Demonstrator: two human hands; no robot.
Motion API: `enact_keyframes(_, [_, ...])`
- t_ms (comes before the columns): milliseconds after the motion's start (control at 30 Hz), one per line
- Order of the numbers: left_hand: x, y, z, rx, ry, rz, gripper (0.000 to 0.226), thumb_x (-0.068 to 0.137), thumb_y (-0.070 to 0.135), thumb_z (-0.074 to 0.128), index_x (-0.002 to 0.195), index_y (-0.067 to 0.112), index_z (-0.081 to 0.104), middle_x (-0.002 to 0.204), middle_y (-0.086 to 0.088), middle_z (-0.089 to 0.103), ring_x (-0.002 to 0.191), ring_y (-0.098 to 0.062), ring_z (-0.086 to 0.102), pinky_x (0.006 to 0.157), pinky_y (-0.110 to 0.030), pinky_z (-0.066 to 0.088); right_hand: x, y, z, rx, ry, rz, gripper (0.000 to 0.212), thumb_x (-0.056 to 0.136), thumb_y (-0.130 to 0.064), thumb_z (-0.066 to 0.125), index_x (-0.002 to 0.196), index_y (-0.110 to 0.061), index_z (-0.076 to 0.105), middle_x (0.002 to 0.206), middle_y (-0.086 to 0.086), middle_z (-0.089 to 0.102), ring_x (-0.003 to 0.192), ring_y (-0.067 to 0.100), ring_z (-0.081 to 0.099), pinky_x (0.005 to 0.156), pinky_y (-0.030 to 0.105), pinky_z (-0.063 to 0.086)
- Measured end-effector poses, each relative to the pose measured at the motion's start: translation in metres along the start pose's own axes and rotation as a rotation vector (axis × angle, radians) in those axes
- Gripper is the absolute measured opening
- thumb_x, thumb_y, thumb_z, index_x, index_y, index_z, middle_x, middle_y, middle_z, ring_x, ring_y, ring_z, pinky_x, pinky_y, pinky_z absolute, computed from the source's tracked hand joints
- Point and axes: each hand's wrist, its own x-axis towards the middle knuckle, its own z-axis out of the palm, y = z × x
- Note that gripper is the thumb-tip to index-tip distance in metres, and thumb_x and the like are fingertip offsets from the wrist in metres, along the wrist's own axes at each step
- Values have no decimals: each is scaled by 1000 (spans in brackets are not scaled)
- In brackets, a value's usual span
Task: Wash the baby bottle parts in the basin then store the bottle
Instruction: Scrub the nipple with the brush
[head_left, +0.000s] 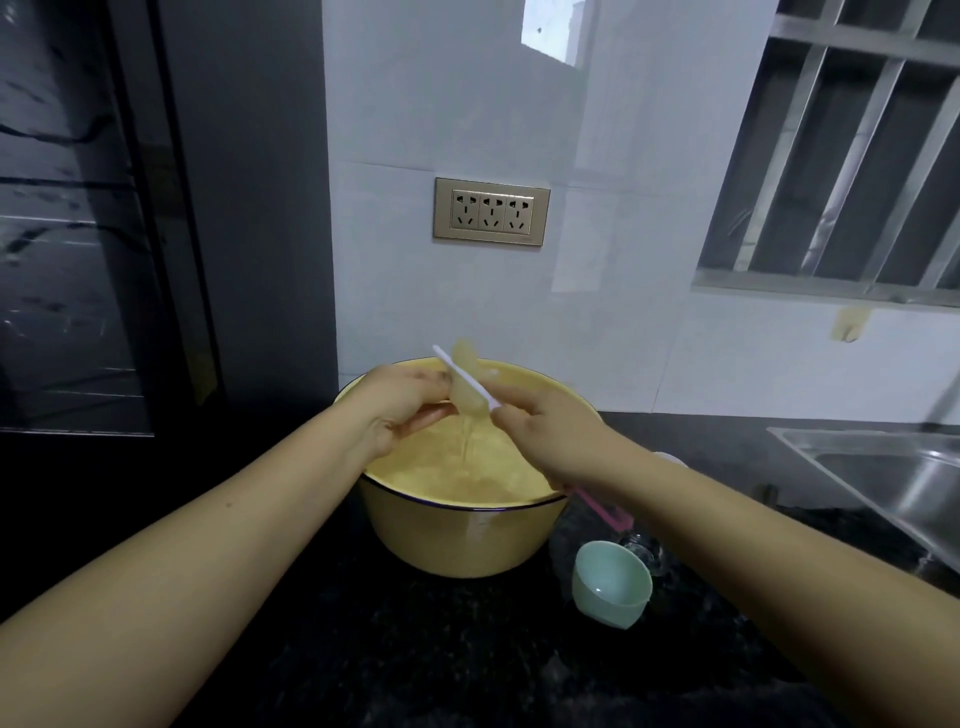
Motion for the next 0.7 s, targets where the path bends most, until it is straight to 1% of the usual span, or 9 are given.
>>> enact_keyframes(67, [-4, 0, 5, -20, -27, 16, 16, 88, -4, 55, 96, 0, 68, 95, -3, 72, 88, -7, 67, 67, -11, 56, 2, -7, 2, -38, 1, -17, 45, 97, -27, 30, 134, -47, 44, 64, -3, 47, 40, 14, 47, 33, 16, 37])
enact_keyframes(167, [-6, -2, 9, -72, 33, 14, 15, 88, -6, 55, 82, 3, 65, 76, -2, 70, 77, -8, 64, 62, -10, 55, 5, -15, 4, -108, 38, -33, 44, 98, -27, 26, 136, -43, 42, 63, -4, 50, 41, 14, 47, 38, 19, 40])
enact_keyframes(267, [-7, -2, 13, -96, 53, 27, 8, 90, -1, 56, 89, -3, 63, 81, -8, 64, 74, -10, 63, 60, -11, 55, 10, -14, 7, -217, 128, -73, 39, 100, -26, 26, 130, -36, 47, 69, 0, 58, 54, 19, 54, 55, 30, 45])
enact_keyframes(333, [-6, -3, 13, -101, 81, 32, 8, 90, 1, 56, 91, -4, 62, 82, -10, 64, 75, -12, 64, 62, -13, 56, 13, -9, 11, -337, 186, -103, 38, 99, -24, 27, 129, -35, 48, 80, 6, 64, 70, 26, 60, 59, 34, 45])
enact_keyframes(467, [-6, -5, 15, -99, 119, 28, 10, 90, 0, 57, 82, -4, 62, 79, -11, 64, 74, -13, 64, 60, -15, 57, 21, -1, 15, -548, 213, -106, 50, 97, -19, 31, 142, -41, 30, 86, 7, 66, 73, 27, 59, 62, 36, 49])
enact_keyframes(533, [-5, -5, 16, -107, 126, 26, 7, 90, -1, 57, 89, -6, 62, 80, -13, 62, 69, -14, 63, 56, -15, 56, 22, 2, 14, -621, 220, -105, 54, 97, -15, 34, 144, -39, 27, 93, 6, 67, 80, 27, 62, 65, 35, 49])
enact_keyframes(567, [-5, -5, 16, -101, 125, 26, 7, 90, -2, 57, 93, -6, 61, 81, -14, 60, 67, -15, 62, 58, -16, 57, 22, 3, 13, -649, 217, -110, 54, 96, -14, 35, 145, -37, 27, 97, 6, 67, 83, 28, 62, 66, 35, 49])
enact_keyframes(667, [-3, -8, 15, 30, 136, 33, 11, 87, 1, 59, 94, -5, 64, 84, -15, 63, 68, -19, 62, 82, -29, 55, 22, 8, 9, -737, 194, -117, 58, 96, -11, 34, 148, -35, 23, 99, 9, 66, 86, 30, 61, 64, 34, 44])
enact_keyframes(700, [-3, -8, 14, 61, 146, 35, 11, 86, 1, 60, 93, -5, 65, 82, -15, 64, 66, -20, 62, 85, -32, 55, 23, 10, 6, -766, 179, -101, 60, 95, -9, 33, 148, -34, 23, 99, 9, 65, 87, 30, 60, 64, 33, 42])
